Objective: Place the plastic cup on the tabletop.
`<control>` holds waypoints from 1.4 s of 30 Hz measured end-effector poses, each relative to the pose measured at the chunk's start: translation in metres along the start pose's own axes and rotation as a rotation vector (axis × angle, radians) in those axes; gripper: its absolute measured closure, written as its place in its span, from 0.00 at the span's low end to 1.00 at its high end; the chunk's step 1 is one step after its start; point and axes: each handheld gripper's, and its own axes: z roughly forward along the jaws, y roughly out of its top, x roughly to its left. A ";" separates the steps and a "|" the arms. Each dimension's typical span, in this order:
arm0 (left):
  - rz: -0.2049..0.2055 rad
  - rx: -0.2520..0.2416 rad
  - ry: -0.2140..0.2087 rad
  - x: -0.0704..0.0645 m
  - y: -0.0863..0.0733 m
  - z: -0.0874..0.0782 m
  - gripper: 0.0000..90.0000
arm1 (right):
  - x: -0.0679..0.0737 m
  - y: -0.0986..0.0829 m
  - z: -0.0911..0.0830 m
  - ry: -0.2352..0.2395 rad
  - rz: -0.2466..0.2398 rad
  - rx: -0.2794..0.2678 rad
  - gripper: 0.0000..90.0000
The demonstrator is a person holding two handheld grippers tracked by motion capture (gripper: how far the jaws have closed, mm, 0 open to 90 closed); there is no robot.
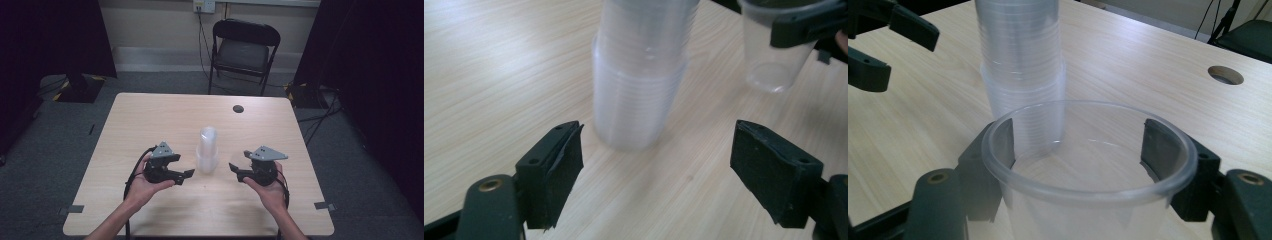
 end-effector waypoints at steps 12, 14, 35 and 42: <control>-0.036 -0.033 0.035 0.007 -0.015 -0.021 0.18 | -0.025 0.016 0.006 0.012 0.087 -0.063 0.33; -0.046 -0.026 0.049 0.008 -0.021 -0.025 0.18 | -0.030 0.021 0.008 0.007 0.099 -0.073 0.33; -0.052 0.005 0.076 0.014 -0.048 -0.032 0.19 | -0.067 0.019 0.062 -0.108 0.179 -0.047 0.31; -0.050 0.026 0.081 0.014 -0.051 -0.029 0.19 | -0.075 0.019 0.083 -0.124 0.182 -0.024 0.30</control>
